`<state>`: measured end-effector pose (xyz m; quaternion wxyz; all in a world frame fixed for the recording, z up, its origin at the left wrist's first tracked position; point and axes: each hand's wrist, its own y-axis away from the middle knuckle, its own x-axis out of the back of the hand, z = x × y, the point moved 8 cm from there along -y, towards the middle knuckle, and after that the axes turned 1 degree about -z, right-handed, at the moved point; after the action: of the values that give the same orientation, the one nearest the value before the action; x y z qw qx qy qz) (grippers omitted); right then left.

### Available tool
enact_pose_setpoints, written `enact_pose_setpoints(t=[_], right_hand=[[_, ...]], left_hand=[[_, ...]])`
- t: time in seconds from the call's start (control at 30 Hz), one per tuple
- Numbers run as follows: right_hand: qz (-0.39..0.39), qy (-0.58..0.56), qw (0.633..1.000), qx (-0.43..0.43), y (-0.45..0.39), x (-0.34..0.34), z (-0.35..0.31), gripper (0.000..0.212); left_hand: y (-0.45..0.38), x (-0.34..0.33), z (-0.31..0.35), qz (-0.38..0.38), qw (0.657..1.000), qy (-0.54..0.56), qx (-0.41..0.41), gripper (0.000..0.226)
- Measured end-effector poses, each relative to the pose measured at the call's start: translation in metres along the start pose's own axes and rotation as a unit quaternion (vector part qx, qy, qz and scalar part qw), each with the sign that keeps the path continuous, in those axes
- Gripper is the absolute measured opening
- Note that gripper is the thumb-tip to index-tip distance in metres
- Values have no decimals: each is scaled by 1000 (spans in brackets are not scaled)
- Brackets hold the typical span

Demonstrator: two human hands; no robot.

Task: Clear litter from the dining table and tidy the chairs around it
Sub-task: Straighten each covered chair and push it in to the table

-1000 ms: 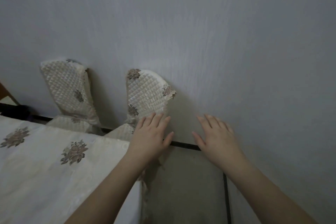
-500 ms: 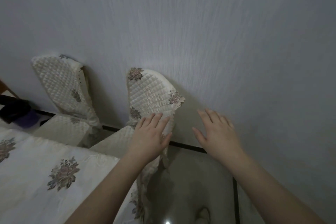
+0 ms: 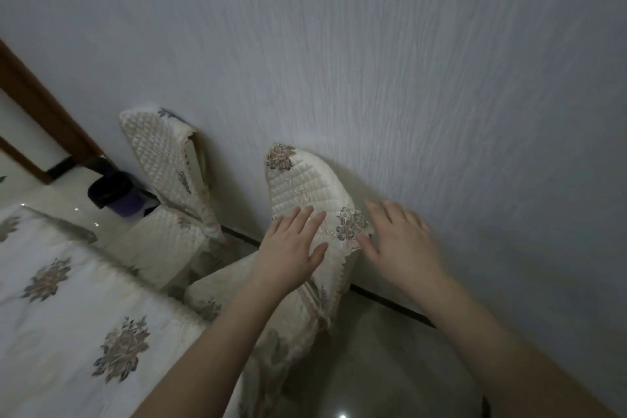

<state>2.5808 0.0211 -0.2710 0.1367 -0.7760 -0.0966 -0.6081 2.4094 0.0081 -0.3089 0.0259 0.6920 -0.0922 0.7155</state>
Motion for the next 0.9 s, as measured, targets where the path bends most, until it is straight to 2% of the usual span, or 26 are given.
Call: enact_pose_setpoints(t=[0.27,0.47,0.57,0.73,0.9], right_hand=[[-42,-23,998,36,-50,-30,-4,65],[-55,-15,998,26,-90,-56,-8,67],[-78,-11,997,2,-104,-76,-5,69],[-103,-14,993,-63,-129,-109,-1,71],[-110,-33,989,-88,-140,-138,7,77]], left_hand=[[-44,-25,-44,-3,1000,-1,24,64],[-91,-55,-72,14,1000,7,-15,62],[-120,-67,-88,0,999,20,-47,69],[-161,-94,-116,-55,994,2,-90,96],[-197,-112,-134,-69,991,-5,-110,107]])
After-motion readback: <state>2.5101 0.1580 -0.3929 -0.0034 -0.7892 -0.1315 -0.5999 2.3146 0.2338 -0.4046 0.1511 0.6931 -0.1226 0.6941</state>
